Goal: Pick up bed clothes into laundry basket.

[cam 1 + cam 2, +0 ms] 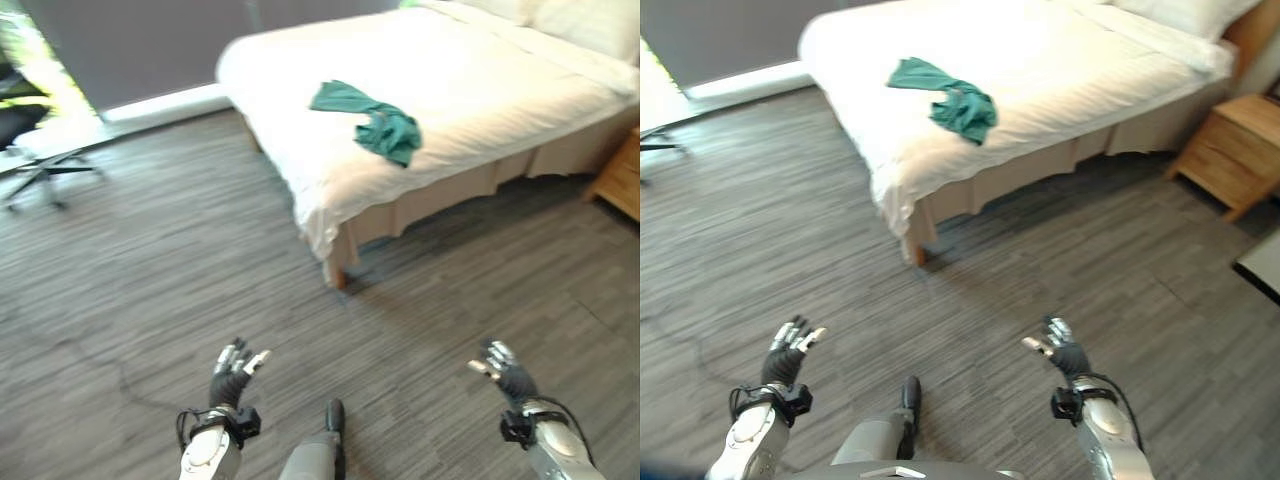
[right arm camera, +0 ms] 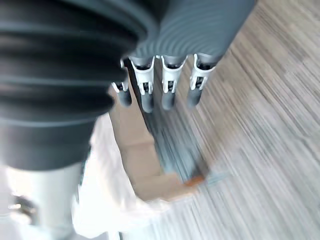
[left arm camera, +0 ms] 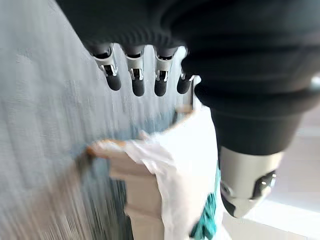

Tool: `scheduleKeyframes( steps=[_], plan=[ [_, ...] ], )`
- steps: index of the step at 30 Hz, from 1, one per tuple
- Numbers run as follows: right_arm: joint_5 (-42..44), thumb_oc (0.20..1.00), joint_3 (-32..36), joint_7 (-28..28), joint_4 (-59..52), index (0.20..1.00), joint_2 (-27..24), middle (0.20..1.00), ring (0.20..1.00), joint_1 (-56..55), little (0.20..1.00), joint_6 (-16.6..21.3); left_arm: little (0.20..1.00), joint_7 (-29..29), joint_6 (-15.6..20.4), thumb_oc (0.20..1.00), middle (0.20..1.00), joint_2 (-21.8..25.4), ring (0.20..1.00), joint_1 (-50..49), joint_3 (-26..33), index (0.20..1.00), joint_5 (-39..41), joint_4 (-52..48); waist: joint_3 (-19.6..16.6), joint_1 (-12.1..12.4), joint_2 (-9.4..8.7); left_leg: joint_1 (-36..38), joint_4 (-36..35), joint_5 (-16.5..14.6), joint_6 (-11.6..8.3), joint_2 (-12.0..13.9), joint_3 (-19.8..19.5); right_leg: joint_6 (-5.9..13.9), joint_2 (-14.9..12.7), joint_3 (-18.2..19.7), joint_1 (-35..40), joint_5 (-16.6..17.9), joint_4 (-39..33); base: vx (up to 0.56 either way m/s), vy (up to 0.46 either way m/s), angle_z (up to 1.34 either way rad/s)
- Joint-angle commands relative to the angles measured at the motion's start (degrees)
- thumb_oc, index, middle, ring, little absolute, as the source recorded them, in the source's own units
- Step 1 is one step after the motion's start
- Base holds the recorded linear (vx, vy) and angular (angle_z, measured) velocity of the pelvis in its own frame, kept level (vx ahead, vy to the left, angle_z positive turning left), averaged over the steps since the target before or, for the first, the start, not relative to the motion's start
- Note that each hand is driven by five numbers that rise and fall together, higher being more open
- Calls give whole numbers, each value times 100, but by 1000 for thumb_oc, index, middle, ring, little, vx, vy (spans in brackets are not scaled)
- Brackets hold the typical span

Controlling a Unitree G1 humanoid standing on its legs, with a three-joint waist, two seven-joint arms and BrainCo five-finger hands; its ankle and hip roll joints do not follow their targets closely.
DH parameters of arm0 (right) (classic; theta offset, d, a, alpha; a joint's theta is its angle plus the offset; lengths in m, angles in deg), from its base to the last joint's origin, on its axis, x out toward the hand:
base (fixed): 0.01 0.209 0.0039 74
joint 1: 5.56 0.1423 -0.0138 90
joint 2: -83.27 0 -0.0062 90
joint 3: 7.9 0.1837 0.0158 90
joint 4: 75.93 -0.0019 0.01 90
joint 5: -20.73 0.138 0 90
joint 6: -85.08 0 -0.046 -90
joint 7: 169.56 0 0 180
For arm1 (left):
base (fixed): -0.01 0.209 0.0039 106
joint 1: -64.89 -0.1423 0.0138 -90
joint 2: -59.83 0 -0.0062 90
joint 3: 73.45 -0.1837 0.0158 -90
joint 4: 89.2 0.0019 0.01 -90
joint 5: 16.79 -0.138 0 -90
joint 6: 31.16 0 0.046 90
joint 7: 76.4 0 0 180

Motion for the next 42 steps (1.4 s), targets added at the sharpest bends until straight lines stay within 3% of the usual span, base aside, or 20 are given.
scheduleKeyframes(
  steps=[1, 4, 7, 9, 11, 13, 16, 17, 20, 22, 25, 27, 28, 29, 31, 32, 36, 38, 40, 42],
  plan=[
    [-220, 1000, 391, -69, -398, 1000, -206, 1000, 1000, 273, 1000, 209, 1000, 45, 374, 1000, 1000, -124, 1000, 135, -29, 1000, 99, -574, 46, -29, 327, 55, -851, 562, -1119, 1114, 285, -179, 487, -127, -487, 313, -377, 477, 375, -31],
    [-429, 1000, 377, 12, -448, 1000, -82, 1000, 1000, 350, 1000, 214, 1000, 38, 351, 1000, 1000, -41, 1000, 211, -106, 1000, 89, -561, -109, -40, 269, 164, -624, 255, -791, 863, 525, 116, -57, -93, -761, 503, 405, 399, 373, -65],
    [-36, 1000, 260, 44, -423, 1000, 221, 1000, 1000, 580, 1000, 271, 1000, -117, 339, 1000, 1000, 126, 1000, 223, -32, 1000, 60, -581, 9, -61, 359, 565, -872, 67, -522, 819, 865, 227, -337, -133, -1717, 1311, 2040, 223, 349, -42],
    [41, 1000, 256, 99, -362, 1000, 317, 1000, 1000, 596, 1000, 271, 1000, -171, 301, 1000, 1000, 209, 1000, 150, 116, 1000, -11, -599, 76, -73, 409, 918, -1056, -96, -409, 786, 1109, 223, -692, -574, -2057, 1712, 2661, 261, 349, -28],
    [105, 1000, 253, 137, -328, 1000, 413, 1000, 1000, 560, 1000, 223, 1000, -173, 253, 1000, 1000, 236, 1000, 38, 208, 1000, -49, -605, 140, -156, 413, 1278, -1228, -251, -371, 727, 1264, 217, -933, -921, -2337, 1677, 2841, 312, 261, 1],
    [90, 1000, 333, 141, -315, 1000, 416, 1000, 1000, 503, 1000, 177, 1000, -131, 244, 1000, 1000, 232, 1000, -48, 257, 1000, -45, -603, 222, -278, 446, 1474, -1256, -375, -374, 706, 1229, 179, -694, -896, -2724, 1484, 2693, 295, 148, -20],
    [130, 1000, 468, 198, -309, 1000, 398, 1000, 1000, 393, 1000, 200, 1000, -70, 238, 1000, 1000, 196, 1000, -118, 240, 1000, -37, -551, 313, -445, 440, 1711, -1284, -564, -428, 649, 1094, 165, -295, -730, -3079, 1349, 1747, 340, 26, 19],
    [166, 1000, 504, 227, -311, 1000, 405, 1000, 1000, 335, 1000, 197, 1000, -38, 218, 1000, 1000, 160, 1000, -149, 216, 1000, -61, -491, 334, -539, 401, 1923, -1350, -695, -481, 605, 1001, 236, -85, -648, -3209, 1515, 881, 328, -28, 57],
    [181, 1000, 430, 196, -288, 1000, 385, 1000, 1000, 339, 1000, 206, 1000, 26, 225, 1000, 1000, 149, 1000, -160, 220, 1000, -136, -455, 287, -606, 322, 2119, -1392, -870, -550, 554, 905, 340, 50, -761, -3367, 1877, 69, 417, -83, 45],
    [140, 1000, 348, 109, -300, 1000, 324, 1000, 1000, 328, 1000, 205, 1000, 34, 262, 1000, 1000, 87, 1000, -226, 212, 1000, -131, -437, 264, -587, 312, 2269, -1383, -979, -558, 539, 811, 296, 105, -703, -3283, 1846, 125, 372, -149, 51],
    [123, 1000, 310, 88, -311, 1000, 79, 1000, 1000, 610, 1000, 189, 1000, -29, 286, 1000, 1000, -145, 1000, -250, 211, 1000, 172, -406, 88, -491, 427, 2278, -931, -1160, -643, 748, 574, 81, 139, -777, -3081, 1548, 423, 359, -228, 21],
    [116, 1000, 347, 159, -315, 1000, -68, 1000, 1000, 703, 1000, 214, 1000, 2, 279, 1000, 1000, -154, 1000, -226, 174, 1000, 204, -407, 62, -446, 436, 2114, -478, -1055, -728, 859, 466, -27, 216, -846, -2896, 1468, 296, 262, -299, 38],
    [155, 1000, 453, 274, -340, 1000, -368, 1000, 1000, 932, 1000, 286, 1000, -39, 301, 1000, 1000, -146, 1000, -129, 82, 1000, 372, -415, 177, -319, 326, 1471, 938, -602, -938, 930, 345, -240, 286, -991, -2469, 1307, 86, 238, -358, 26],
    [156, 1000, 455, 273, -338, 1000, -367, 1000, 1000, 939, 1000, 287, 1000, -40, 301, 1000, 1000, -145, 1000, -122, 82, 1000, 372, -415, 167, -337, 313, 1431, 950, -581, -933, 912, 327, -241, 267, -1006, -2488, 1327, 75, 210, -374, 30],
    [104, 1000, 527, 322, -426, 1000, -553, 1000, 1000, 1013, 1000, 323, 1000, -26, 295, 1000, 1000, -163, 1000, -110, 58, 1000, 448, -417, 278, -209, 231, 1077, 1740, -345, -995, 919, 147, -398, 354, -1044, -2226, 1176, -51, 125, -211, 41],
    [102, 1000, 550, 362, -434, 1000, -600, 1000, 1000, 1057, 1000, 330, 1000, -38, 284, 1000, 1000, -171, 1000, -107, 37, 1000, 453, -416, 299, -166, 166, 917, 1754, -284, -954, 866, 90, -410, 337, -1032, -2137, 1149, -124, 156, -167, 20],
    [202, 1000, 590, 378, -498, 1000, -482, 1000, 1000, 1031, 1000, 333, 1000, -109, 262, 1000, 1000, -88, 1000, -92, 91, 1000, 310, -552, 325, -51, 101, 341, 1005, -635, -803, 713, 90, -295, 283, -938, -1810, 1016, -270, 223, -55, -7],
    [88, 1000, 483, 280, -487, 1000, -440, 1000, 1000, 953, 1000, 332, 1000, -168, 362, 1000, 1000, 95, 1000, -12, 240, 1000, 54, -687, 291, 7, 237, 373, -84, -326, -841, 668, -56, -247, 405, -772, -1687, 959, -318, 278, 76, -40],
    [-125, 1000, 353, 175, -454, 1000, -457, 1000, 1000, 905, 1000, 321, 1000, -239, 494, 1000, 1000, 338, 1000, 123, 455, 1000, -234, -889, 259, 6, 303, 452, -251, -305, -834, 469, -352, -241, 455, -583, -1642, 905, -286, 203, 83, -63],
    [-158, 1000, 320, 72, -464, 1000, -422, 1000, 1000, 869, 1000, 287, 1000, -253, 575, 1000, 1000, 547, 1000, 285, 687, 1000, -423, -1007, 213, -90, 369, 654, -448, -323, -837, 483, -346, -268, 501, -456, -1639, 907, -242, 160, 96, -88]
  ],
)
